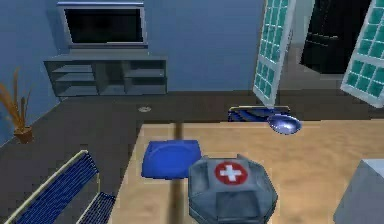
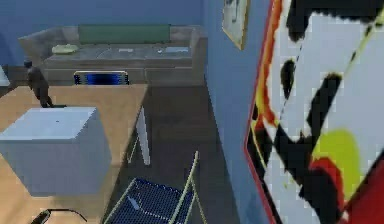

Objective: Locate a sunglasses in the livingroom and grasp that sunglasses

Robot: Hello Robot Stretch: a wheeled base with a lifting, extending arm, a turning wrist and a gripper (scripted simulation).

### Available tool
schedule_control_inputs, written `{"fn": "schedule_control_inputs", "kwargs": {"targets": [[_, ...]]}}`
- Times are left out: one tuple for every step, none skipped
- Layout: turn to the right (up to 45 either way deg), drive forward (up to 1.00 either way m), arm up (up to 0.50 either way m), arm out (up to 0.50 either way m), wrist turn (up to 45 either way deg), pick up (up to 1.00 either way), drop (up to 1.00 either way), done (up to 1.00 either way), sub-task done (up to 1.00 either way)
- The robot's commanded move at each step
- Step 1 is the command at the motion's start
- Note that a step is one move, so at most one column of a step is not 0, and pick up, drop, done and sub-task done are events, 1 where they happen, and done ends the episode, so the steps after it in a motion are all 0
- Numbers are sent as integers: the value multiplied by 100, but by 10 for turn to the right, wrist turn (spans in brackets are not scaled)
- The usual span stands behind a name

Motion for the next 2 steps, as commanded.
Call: {"fn": "schedule_control_inputs", "kwargs": {"targets": [[-360,0,0,0,0,0,0,0,0],[0,0,50,0,0,0,0,0,0]]}}
